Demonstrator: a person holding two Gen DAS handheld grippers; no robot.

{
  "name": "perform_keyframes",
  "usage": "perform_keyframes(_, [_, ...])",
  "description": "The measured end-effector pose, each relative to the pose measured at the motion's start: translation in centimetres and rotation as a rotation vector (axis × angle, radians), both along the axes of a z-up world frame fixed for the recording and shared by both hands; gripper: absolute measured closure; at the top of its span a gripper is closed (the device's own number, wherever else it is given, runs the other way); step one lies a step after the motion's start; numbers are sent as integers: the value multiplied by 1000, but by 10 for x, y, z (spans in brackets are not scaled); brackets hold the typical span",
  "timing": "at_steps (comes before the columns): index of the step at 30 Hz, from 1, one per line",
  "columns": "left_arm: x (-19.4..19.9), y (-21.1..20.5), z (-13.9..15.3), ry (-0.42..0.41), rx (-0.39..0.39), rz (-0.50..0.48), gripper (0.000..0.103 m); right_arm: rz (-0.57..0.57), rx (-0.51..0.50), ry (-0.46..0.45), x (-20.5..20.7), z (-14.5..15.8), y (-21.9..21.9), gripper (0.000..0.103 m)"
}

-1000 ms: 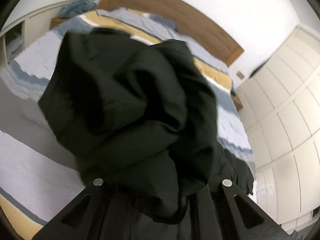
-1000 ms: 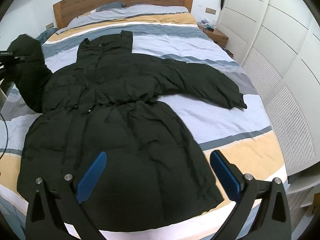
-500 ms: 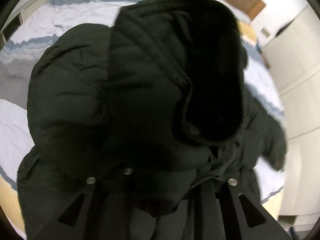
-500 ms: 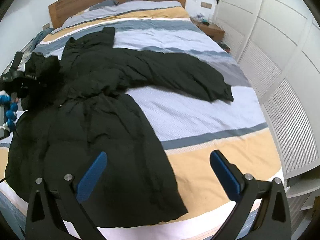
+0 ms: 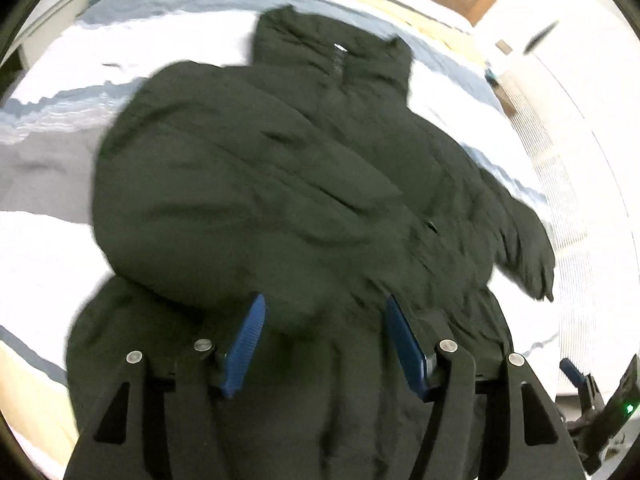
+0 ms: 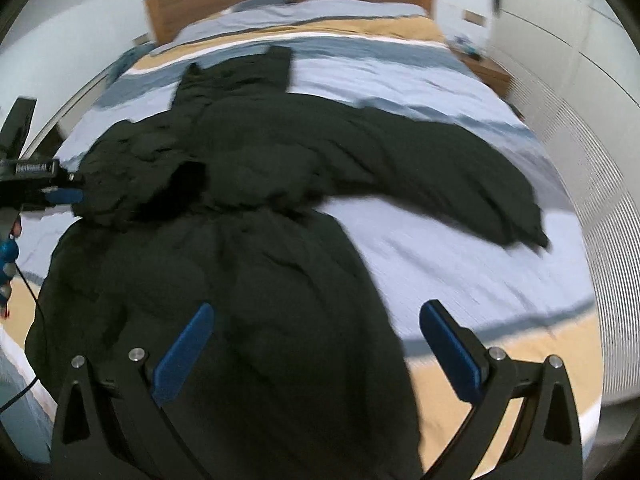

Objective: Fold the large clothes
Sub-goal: 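Open the left tool to release the sleeve and withdraw it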

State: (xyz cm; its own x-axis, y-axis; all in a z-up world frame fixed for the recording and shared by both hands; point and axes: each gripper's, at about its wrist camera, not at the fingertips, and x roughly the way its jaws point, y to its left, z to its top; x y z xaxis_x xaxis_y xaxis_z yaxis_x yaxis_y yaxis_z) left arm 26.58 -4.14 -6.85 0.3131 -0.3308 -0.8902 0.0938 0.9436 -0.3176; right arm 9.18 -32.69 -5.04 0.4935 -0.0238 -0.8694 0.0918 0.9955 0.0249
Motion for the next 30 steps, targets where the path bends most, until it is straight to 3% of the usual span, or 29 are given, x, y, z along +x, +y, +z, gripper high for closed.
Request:
perform_keyframes(8, [71, 58, -10, -60, 98, 124, 41, 156, 61, -42, 98, -13, 92, 0])
perform_keyframes(13, [109, 64, -26, -60, 151, 88, 40, 210, 71, -70, 165, -23, 146, 0])
perform_keyframes(18, [124, 58, -57, -46, 217, 41, 28, 190, 74, -17, 219, -59, 181, 0])
perform_keyframes(24, [117, 50, -91, -38, 236, 33, 21, 174, 29, 100, 231, -115, 182, 0])
perform_keyframes(27, [111, 47, -86, -54, 248, 33, 22, 164, 89, 150, 229, -127, 169, 0])
perform_keyframes(30, [98, 49, -70, -77, 201, 66, 22, 190, 84, 142, 222, -117, 162, 0])
